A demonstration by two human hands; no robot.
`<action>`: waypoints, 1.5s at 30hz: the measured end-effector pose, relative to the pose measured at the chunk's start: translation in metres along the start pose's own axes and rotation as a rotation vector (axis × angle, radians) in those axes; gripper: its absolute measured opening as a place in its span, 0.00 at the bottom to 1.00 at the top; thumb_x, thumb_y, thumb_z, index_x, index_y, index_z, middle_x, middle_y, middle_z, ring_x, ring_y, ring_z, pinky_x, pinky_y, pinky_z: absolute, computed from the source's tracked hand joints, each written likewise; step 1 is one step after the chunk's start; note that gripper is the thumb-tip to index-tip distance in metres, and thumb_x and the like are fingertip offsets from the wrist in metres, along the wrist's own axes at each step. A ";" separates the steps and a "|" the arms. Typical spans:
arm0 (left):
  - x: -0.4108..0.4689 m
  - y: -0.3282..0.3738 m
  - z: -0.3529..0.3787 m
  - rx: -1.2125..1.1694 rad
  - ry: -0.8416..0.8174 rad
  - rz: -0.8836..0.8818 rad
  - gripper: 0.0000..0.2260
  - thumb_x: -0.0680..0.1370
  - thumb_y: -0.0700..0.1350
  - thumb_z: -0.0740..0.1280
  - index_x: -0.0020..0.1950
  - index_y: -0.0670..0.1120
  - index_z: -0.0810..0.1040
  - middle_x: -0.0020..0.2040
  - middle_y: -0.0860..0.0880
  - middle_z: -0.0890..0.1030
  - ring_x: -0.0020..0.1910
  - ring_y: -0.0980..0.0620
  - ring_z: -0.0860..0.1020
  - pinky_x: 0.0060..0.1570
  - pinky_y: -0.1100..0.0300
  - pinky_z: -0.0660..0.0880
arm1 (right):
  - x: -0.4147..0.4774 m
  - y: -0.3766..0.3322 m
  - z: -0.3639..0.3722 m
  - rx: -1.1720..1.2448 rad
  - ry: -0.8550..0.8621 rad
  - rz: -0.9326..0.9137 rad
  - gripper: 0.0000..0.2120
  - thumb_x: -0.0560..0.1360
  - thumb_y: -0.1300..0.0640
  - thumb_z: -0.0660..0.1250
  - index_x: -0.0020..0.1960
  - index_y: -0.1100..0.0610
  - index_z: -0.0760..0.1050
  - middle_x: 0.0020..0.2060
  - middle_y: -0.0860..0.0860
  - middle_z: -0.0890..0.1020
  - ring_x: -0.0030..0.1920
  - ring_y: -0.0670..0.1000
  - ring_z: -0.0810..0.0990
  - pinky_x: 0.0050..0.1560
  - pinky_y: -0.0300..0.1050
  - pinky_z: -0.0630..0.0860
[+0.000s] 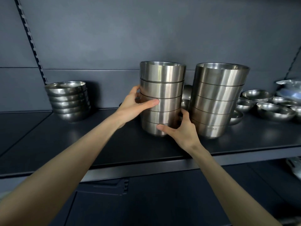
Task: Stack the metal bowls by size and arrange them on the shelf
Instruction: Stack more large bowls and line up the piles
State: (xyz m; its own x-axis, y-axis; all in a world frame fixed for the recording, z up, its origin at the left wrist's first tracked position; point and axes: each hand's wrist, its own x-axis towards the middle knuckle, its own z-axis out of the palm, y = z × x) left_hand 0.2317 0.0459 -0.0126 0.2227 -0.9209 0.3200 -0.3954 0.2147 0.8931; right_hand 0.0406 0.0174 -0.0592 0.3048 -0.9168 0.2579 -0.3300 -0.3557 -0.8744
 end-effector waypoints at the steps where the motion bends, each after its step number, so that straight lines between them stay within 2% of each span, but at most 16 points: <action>1: -0.003 0.000 0.000 -0.002 0.001 0.003 0.42 0.61 0.60 0.78 0.69 0.51 0.64 0.61 0.52 0.76 0.60 0.56 0.76 0.63 0.54 0.73 | -0.002 -0.001 0.000 -0.002 0.001 -0.006 0.52 0.65 0.46 0.78 0.77 0.55 0.51 0.70 0.55 0.70 0.69 0.52 0.69 0.59 0.36 0.65; 5: -0.024 0.007 -0.003 0.006 0.035 0.027 0.40 0.64 0.57 0.75 0.72 0.49 0.62 0.60 0.53 0.77 0.57 0.62 0.75 0.53 0.67 0.73 | -0.013 -0.004 0.003 -0.001 -0.021 -0.041 0.49 0.64 0.46 0.79 0.76 0.55 0.55 0.66 0.52 0.73 0.62 0.48 0.72 0.59 0.38 0.68; 7: -0.035 0.009 -0.010 0.023 0.065 0.030 0.41 0.64 0.57 0.76 0.72 0.49 0.62 0.59 0.55 0.77 0.57 0.63 0.75 0.53 0.68 0.72 | -0.018 -0.007 0.006 0.007 -0.046 -0.058 0.48 0.63 0.46 0.79 0.75 0.54 0.56 0.66 0.52 0.73 0.63 0.48 0.72 0.61 0.40 0.70; 10: -0.050 0.009 -0.023 0.042 0.118 0.017 0.36 0.68 0.52 0.76 0.71 0.50 0.62 0.58 0.57 0.76 0.56 0.64 0.74 0.52 0.69 0.73 | -0.024 -0.011 0.016 0.007 -0.091 -0.073 0.49 0.62 0.44 0.79 0.74 0.52 0.57 0.66 0.52 0.74 0.65 0.52 0.72 0.64 0.44 0.71; 14: -0.068 0.007 -0.045 0.058 0.173 0.011 0.39 0.66 0.55 0.77 0.71 0.48 0.63 0.60 0.55 0.76 0.55 0.64 0.76 0.49 0.72 0.73 | -0.027 -0.023 0.035 0.041 -0.164 -0.103 0.46 0.63 0.46 0.80 0.73 0.52 0.59 0.61 0.48 0.75 0.60 0.48 0.75 0.58 0.38 0.70; 17: -0.076 0.004 -0.064 0.081 0.201 -0.012 0.43 0.62 0.57 0.76 0.73 0.48 0.62 0.62 0.52 0.76 0.58 0.59 0.76 0.51 0.69 0.74 | -0.027 -0.033 0.053 0.058 -0.209 -0.116 0.45 0.63 0.47 0.80 0.72 0.53 0.59 0.59 0.47 0.75 0.58 0.46 0.74 0.57 0.37 0.69; 22: -0.078 -0.011 -0.098 0.107 0.252 -0.012 0.37 0.69 0.53 0.75 0.73 0.50 0.62 0.60 0.55 0.74 0.57 0.61 0.75 0.49 0.74 0.73 | -0.019 -0.049 0.085 0.072 -0.268 -0.129 0.42 0.65 0.48 0.79 0.71 0.52 0.60 0.56 0.44 0.73 0.55 0.43 0.72 0.50 0.30 0.66; 23: -0.076 -0.015 -0.105 0.116 0.262 -0.017 0.40 0.67 0.57 0.76 0.73 0.51 0.62 0.61 0.54 0.73 0.57 0.60 0.75 0.52 0.72 0.73 | -0.016 -0.051 0.093 0.075 -0.273 -0.128 0.42 0.65 0.48 0.79 0.71 0.52 0.60 0.56 0.44 0.73 0.56 0.43 0.72 0.52 0.31 0.67; 25: -0.073 -0.022 -0.121 0.147 0.282 -0.027 0.47 0.59 0.66 0.76 0.73 0.54 0.62 0.64 0.52 0.72 0.61 0.54 0.74 0.62 0.59 0.73 | -0.010 -0.056 0.109 0.073 -0.273 -0.127 0.43 0.64 0.48 0.79 0.71 0.52 0.60 0.58 0.45 0.73 0.57 0.44 0.72 0.56 0.35 0.67; 26: -0.071 -0.025 -0.128 0.154 0.289 -0.038 0.49 0.58 0.68 0.75 0.73 0.54 0.62 0.64 0.51 0.72 0.62 0.53 0.74 0.63 0.56 0.73 | -0.006 -0.058 0.116 0.072 -0.272 -0.122 0.43 0.64 0.47 0.79 0.72 0.52 0.60 0.58 0.45 0.74 0.58 0.45 0.72 0.57 0.36 0.68; 30: -0.062 -0.035 -0.148 0.124 0.305 -0.043 0.37 0.67 0.55 0.76 0.71 0.47 0.63 0.60 0.53 0.74 0.58 0.57 0.75 0.51 0.68 0.73 | 0.007 -0.067 0.142 0.065 -0.260 -0.105 0.44 0.64 0.48 0.79 0.73 0.52 0.59 0.58 0.44 0.72 0.59 0.44 0.71 0.57 0.36 0.66; 32: -0.057 -0.041 -0.155 0.133 0.302 -0.042 0.35 0.68 0.54 0.76 0.69 0.47 0.64 0.58 0.55 0.75 0.57 0.58 0.75 0.51 0.70 0.72 | 0.013 -0.071 0.150 0.064 -0.248 -0.096 0.45 0.64 0.48 0.79 0.73 0.52 0.59 0.58 0.44 0.71 0.58 0.44 0.70 0.58 0.37 0.66; 36: -0.047 -0.048 -0.167 0.131 0.282 -0.028 0.32 0.69 0.52 0.75 0.67 0.46 0.66 0.51 0.61 0.75 0.50 0.66 0.74 0.43 0.75 0.71 | 0.019 -0.072 0.161 0.046 -0.203 -0.084 0.45 0.64 0.49 0.79 0.73 0.53 0.59 0.63 0.47 0.73 0.59 0.44 0.71 0.59 0.37 0.67; 38: -0.044 -0.050 -0.168 0.139 0.272 -0.013 0.32 0.69 0.53 0.75 0.67 0.46 0.67 0.53 0.59 0.75 0.50 0.65 0.74 0.44 0.73 0.72 | 0.021 -0.073 0.163 0.026 -0.184 -0.083 0.46 0.64 0.47 0.79 0.74 0.53 0.59 0.67 0.49 0.72 0.63 0.46 0.71 0.61 0.37 0.67; 41: -0.041 -0.054 -0.170 0.184 0.302 0.019 0.33 0.67 0.57 0.76 0.67 0.46 0.69 0.61 0.52 0.73 0.55 0.59 0.75 0.54 0.68 0.72 | 0.026 -0.074 0.167 -0.014 -0.151 -0.088 0.47 0.63 0.45 0.79 0.74 0.53 0.60 0.70 0.50 0.69 0.68 0.50 0.69 0.65 0.41 0.66; 45: -0.036 -0.056 -0.173 0.251 0.334 0.040 0.33 0.67 0.58 0.75 0.67 0.47 0.71 0.62 0.51 0.69 0.56 0.56 0.74 0.59 0.63 0.71 | 0.034 -0.073 0.172 -0.038 -0.139 -0.094 0.45 0.63 0.45 0.79 0.73 0.54 0.61 0.69 0.51 0.69 0.67 0.50 0.70 0.63 0.40 0.67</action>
State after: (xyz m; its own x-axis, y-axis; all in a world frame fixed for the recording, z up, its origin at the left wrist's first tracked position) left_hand 0.4000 0.1237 -0.0199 0.4631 -0.7484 0.4748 -0.6052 0.1243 0.7863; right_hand 0.2285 0.0434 -0.0567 0.4555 -0.8463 0.2764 -0.3270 -0.4477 -0.8322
